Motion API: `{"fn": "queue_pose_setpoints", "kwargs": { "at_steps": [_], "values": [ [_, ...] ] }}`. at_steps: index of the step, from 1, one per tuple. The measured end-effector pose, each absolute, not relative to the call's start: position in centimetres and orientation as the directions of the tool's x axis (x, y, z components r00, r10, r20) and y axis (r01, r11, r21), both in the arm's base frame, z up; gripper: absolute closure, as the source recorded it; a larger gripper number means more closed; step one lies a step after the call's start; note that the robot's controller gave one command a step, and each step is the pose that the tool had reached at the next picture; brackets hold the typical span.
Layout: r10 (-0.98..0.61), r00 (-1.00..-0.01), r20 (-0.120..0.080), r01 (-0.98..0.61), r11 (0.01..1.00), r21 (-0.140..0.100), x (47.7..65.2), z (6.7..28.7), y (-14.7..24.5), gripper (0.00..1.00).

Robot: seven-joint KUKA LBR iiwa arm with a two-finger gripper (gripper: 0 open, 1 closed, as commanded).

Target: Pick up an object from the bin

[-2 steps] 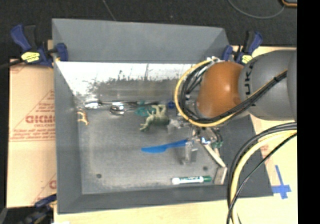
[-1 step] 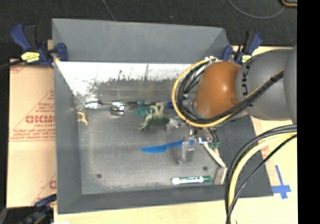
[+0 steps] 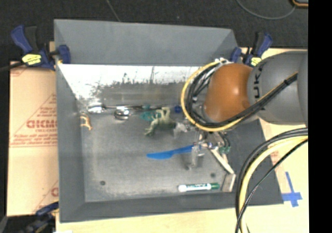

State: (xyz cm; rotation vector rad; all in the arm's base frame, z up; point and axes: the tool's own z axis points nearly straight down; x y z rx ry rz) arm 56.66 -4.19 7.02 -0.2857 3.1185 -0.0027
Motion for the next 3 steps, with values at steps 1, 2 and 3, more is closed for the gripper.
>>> {"fn": "queue_pose_setpoints", "kwargs": {
  "at_steps": [1,2,3],
  "values": [
    [-0.147,-0.989,-0.008,-0.147,0.989,0.001,56.54,7.17,-3.56,0.0],
    [-0.178,-0.984,-0.014,-0.178,0.984,-0.004,56.81,7.2,-4.26,1.0],
    [-0.177,-0.984,-0.014,-0.177,0.984,-0.004,56.81,7.2,-4.26,1.0]
  ]
}}
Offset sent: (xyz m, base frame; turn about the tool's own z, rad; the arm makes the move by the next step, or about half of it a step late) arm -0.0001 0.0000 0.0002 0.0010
